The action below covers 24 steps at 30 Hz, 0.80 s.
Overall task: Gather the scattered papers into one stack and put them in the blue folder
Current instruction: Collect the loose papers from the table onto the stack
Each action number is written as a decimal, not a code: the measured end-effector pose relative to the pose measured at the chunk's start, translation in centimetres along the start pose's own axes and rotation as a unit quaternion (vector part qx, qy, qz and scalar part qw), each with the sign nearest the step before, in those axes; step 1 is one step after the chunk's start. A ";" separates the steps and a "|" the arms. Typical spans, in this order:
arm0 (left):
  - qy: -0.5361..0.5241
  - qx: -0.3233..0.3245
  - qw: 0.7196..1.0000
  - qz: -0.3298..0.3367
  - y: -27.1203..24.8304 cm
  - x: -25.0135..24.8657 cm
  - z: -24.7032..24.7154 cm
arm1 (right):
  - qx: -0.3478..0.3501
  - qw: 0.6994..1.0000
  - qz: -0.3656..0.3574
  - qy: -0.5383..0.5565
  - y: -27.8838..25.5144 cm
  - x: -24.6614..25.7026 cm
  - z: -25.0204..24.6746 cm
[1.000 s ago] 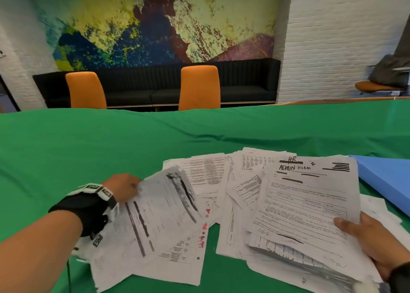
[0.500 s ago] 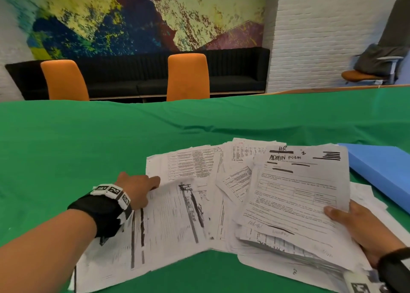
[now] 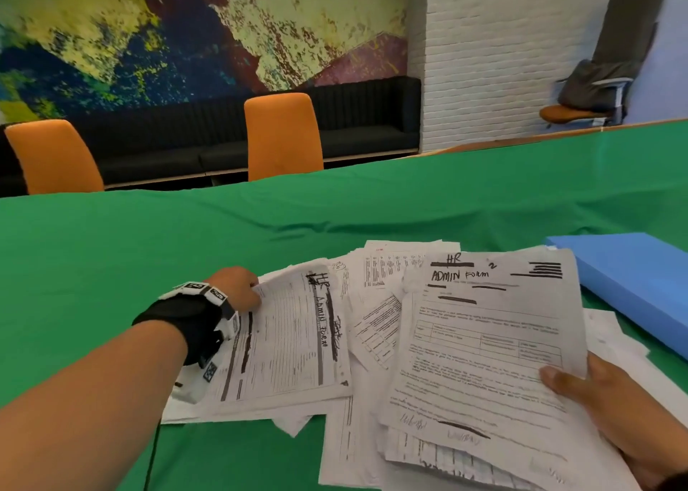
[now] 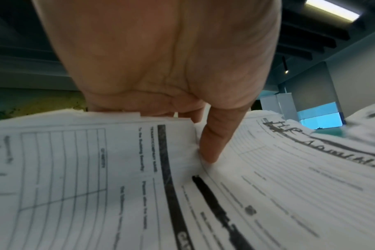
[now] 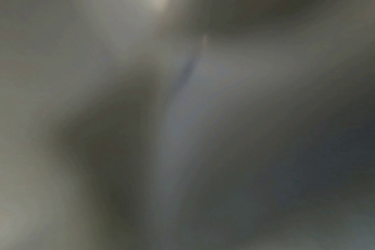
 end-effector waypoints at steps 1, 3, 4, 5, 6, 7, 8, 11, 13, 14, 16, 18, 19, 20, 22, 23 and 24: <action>0.002 0.005 1.000 0.000 1.3 -0.5 0.2 | -0.005 1.000 -0.004 -0.013 0.1 0.2 0.0; 0.015 0.009 1.000 0.008 3.6 -1.4 0.8 | -0.011 0.999 -0.024 -0.037 0.4 0.7 -0.1; 0.028 0.016 0.999 0.013 4.7 -1.8 1.2 | -0.012 0.999 -0.023 -0.034 0.7 0.5 -0.3; 0.039 0.030 0.999 0.019 5.6 -2.1 1.7 | -0.014 0.999 -0.018 -0.033 1.1 0.3 -0.5; 0.046 0.046 0.998 0.024 6.2 -2.4 2.3 | -0.016 0.999 -0.018 -0.031 1.3 0.2 -0.6; 0.048 0.058 0.997 0.028 6.7 -2.6 2.7 | -0.012 0.999 -0.018 -0.026 1.2 0.5 -0.4; 0.048 0.066 0.996 0.030 7.0 -2.8 2.9 | -0.002 1.000 -0.016 -0.015 1.3 0.5 -0.5; 0.059 0.044 0.997 0.026 7.4 -2.7 2.8 | 0.003 0.999 -0.037 0.018 1.9 0.5 -1.1; 0.071 0.041 0.996 0.016 6.9 -2.2 2.4 | 0.004 0.998 -0.050 0.045 2.0 1.1 -1.1; 0.072 0.044 0.996 0.014 6.4 -2.1 2.1 | 0.003 0.997 -0.056 0.058 1.9 1.4 -1.0; 0.058 0.048 0.997 0.009 5.6 -1.4 1.8 | -0.007 0.996 -0.066 0.061 1.6 2.1 -1.2; 0.041 0.051 0.998 -0.002 4.4 -0.5 1.2 | -0.016 0.995 -0.077 0.057 1.1 2.5 -1.3; 0.037 0.053 0.998 -0.007 3.6 0.0 0.8 | -0.016 0.995 -0.079 0.054 0.8 2.7 -1.2; 0.037 0.059 0.997 -0.014 2.6 0.4 0.1 | -0.015 0.995 -0.077 0.053 0.5 2.8 -1.3; 0.039 0.065 0.997 -0.024 0.4 1.7 -1.2 | -0.012 0.995 -0.082 0.061 -0.1 3.0 -1.4; 0.028 0.069 0.997 -0.029 -0.7 2.6 -1.7 | -0.014 0.994 -0.084 0.062 -0.5 3.3 -1.3; -0.001 0.074 0.997 -0.031 -1.9 3.6 -2.1 | -0.008 0.995 -0.080 0.067 -0.7 3.4 -1.3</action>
Point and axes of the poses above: each hand's wrist, its own y-axis towards the middle knuckle, its own z-axis out of the palm, x = y × z, the point moved 3 cm from there along y, towards the middle knuckle, and after that the axes turned 8 degrees about -z, right-handed, at the moved point
